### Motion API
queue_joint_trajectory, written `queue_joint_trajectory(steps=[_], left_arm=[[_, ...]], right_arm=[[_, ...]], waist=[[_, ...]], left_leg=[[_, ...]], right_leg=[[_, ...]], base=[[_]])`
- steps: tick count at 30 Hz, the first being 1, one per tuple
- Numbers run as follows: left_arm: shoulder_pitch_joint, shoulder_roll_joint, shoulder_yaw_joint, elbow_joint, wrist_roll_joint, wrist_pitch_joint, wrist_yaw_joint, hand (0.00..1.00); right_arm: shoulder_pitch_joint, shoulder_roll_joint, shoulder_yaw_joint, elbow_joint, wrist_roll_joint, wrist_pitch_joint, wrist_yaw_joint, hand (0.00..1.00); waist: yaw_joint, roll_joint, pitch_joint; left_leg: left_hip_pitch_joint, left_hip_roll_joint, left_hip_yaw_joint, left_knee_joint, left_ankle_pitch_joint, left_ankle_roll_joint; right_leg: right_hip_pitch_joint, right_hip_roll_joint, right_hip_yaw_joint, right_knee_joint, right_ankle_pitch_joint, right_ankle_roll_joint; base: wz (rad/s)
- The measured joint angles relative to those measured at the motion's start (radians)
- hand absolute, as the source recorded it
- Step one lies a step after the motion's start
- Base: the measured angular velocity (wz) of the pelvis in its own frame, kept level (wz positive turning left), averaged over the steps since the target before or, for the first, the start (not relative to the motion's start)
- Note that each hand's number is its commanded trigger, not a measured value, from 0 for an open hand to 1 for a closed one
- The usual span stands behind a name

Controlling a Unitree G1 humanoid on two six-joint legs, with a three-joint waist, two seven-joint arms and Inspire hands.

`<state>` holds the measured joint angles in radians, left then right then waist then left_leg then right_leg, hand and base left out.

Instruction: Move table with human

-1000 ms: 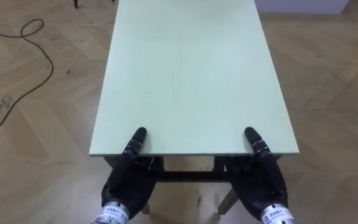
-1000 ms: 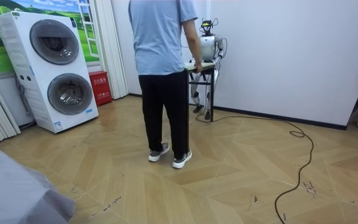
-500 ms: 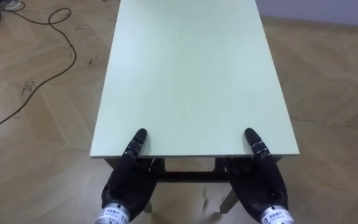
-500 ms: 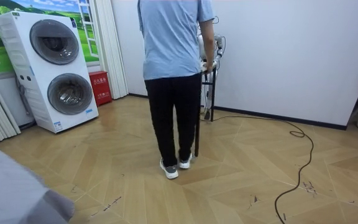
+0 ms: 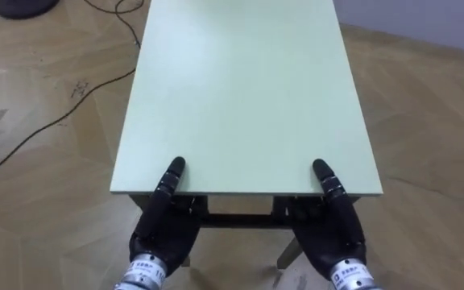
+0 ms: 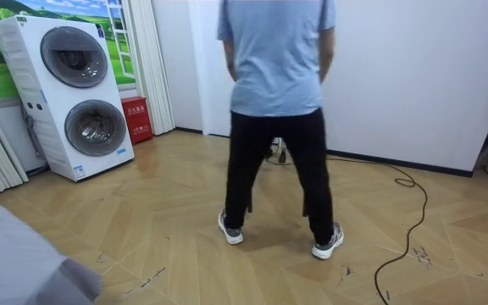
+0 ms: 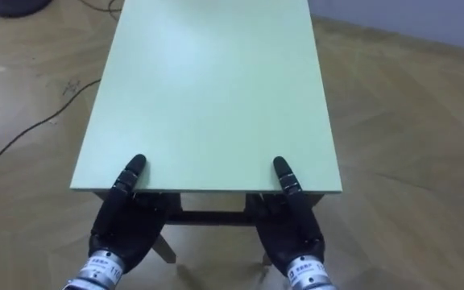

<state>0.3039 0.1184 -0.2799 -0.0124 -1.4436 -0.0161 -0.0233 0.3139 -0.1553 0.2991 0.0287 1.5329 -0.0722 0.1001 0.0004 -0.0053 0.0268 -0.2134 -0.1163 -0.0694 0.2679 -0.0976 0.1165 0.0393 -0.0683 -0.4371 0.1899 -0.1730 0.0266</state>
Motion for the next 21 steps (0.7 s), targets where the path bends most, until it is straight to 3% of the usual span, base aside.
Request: queue_joint_trajectory(steps=[1, 3, 4, 5, 6, 7, 8, 9, 10, 12, 16, 21], left_arm=[[-0.009, -0.006, -0.005, 0.0, -0.006, 0.002, 0.007, 1.0], [-0.027, -0.009, -0.021, 0.006, -0.015, 0.001, 0.016, 1.0], [-0.042, 0.001, -0.029, 0.013, -0.015, 0.002, 0.017, 1.0], [-0.056, 0.007, -0.026, 0.015, -0.014, 0.004, 0.017, 1.0], [-0.056, -0.007, -0.013, 0.024, -0.015, 0.017, 0.013, 1.0], [-0.05, -0.015, -0.007, 0.027, -0.02, 0.023, 0.012, 1.0], [-0.042, -0.019, -0.006, 0.027, -0.031, 0.036, 0.011, 1.0], [-0.04, -0.019, -0.005, 0.027, -0.032, 0.04, 0.004, 1.0], [-0.04, -0.017, -0.005, 0.027, -0.027, 0.042, -0.005, 1.0], [-0.051, -0.019, 0.002, 0.027, -0.025, 0.045, -0.006, 1.0], [-0.057, -0.015, 0.01, 0.028, -0.023, 0.043, -0.006, 1.0], [-0.039, -0.019, 0.013, 0.031, 0.004, 0.04, -0.006, 1.0]], right_arm=[[0.003, -0.001, -0.006, 0.001, 0.002, -0.002, 0.007, 1.0], [0.001, 0.006, -0.021, 0.019, 0.002, -0.002, 0.023, 1.0], [0.002, 0.014, -0.027, 0.026, 0.002, -0.001, 0.032, 1.0], [0.0, 0.01, -0.036, 0.022, 0.001, 0.001, 0.045, 1.0], [-0.02, 0.003, -0.041, 0.028, 0.0, 0.007, 0.047, 1.0], [-0.032, 0.002, -0.041, 0.038, 0.0, 0.009, 0.043, 1.0], [-0.034, 0.004, -0.044, 0.046, 0.0, 0.009, 0.038, 1.0], [-0.034, 0.004, -0.046, 0.045, -0.001, 0.009, 0.037, 1.0], [-0.034, 0.006, -0.051, 0.045, 0.0, 0.014, 0.035, 1.0], [-0.034, 0.01, -0.062, 0.038, 0.006, 0.036, 0.034, 1.0], [-0.033, 0.022, -0.088, 0.035, -0.006, 0.074, 0.033, 1.0], [-0.033, 0.022, -0.092, 0.035, -0.025, 0.082, 0.026, 1.0]], waist=[[-0.015, 0.002, -0.0001], [-0.02, 0.012, 0.0012], [-0.031, 0.012, 0.0005], [-0.06, -0.002, -0.0027], [-0.061, 0.024, -0.0021], [-0.061, 0.033, -0.0009], [-0.063, 0.041, -0.0023], [-0.068, 0.045, -0.0026], [-0.084, 0.053, -0.0072], [-0.089, 0.051, -0.0055], [-0.086, 0.044, -0.0029], [-0.07, 0.043, -0.0024]], left_leg=[[-0.001, 0.004, 0.041, -0.002, 0.016, 0.009], [0.004, -0.011, -0.027, -0.016, 0.031, 0.001], [0.019, -0.034, -0.089, -0.075, 0.076, -0.061], [0.032, -0.051, -0.051, -0.147, 0.124, -0.174], [0.013, 0.016, 0.176, -0.037, 0.035, -0.128], [0.018, 0.062, 0.272, 0.021, -0.009, -0.111], [0.042, 0.135, 0.392, 0.084, -0.057, -0.097], [0.058, 0.164, 0.42, 0.097, -0.073, -0.1], [0.081, 0.196, 0.425, 0.097, -0.087, -0.117], [0.101, 0.214, 0.408, 0.027, -0.092, -0.125], [0.105, 0.191, 0.406, -0.013, -0.096, -0.093], [0.114, 0.148, 0.4, -0.03, -0.089, -0.054]], right_leg=[[0.006, 0.003, -0.011, 0.001, -0.001, -0.001], [-0.008, 0.024, 0.041, 0.007, -0.014, -0.021], [-0.019, 0.065, 0.122, -0.045, 0.006, -0.054], [-0.038, 0.056, 0.124, -0.097, 0.04, -0.095], [-0.038, 0.038, 0.06, -0.085, 0.034, -0.097], [-0.039, 0.038, 0.025, -0.075, 0.034, -0.097], [-0.038, 0.038, -0.054, -0.059, 0.034, -0.097], [-0.036, 0.038, -0.09, -0.051, 0.034, -0.097], [-0.034, 0.037, -0.144, -0.041, 0.034, -0.097], [-0.055, 0.036, -0.158, -0.026, 0.032, -0.095], [-0.076, 0.009, -0.127, 0.023, 0.016, -0.07], [-0.096, -0.035, -0.063, 0.071, 0.003, -0.044]], base=[[1.28], [1.2], [1.29], [1.26], [0.82], [0.41], [0.4], [0.68], [0.76], [0.67], [0.22], [0.13]])
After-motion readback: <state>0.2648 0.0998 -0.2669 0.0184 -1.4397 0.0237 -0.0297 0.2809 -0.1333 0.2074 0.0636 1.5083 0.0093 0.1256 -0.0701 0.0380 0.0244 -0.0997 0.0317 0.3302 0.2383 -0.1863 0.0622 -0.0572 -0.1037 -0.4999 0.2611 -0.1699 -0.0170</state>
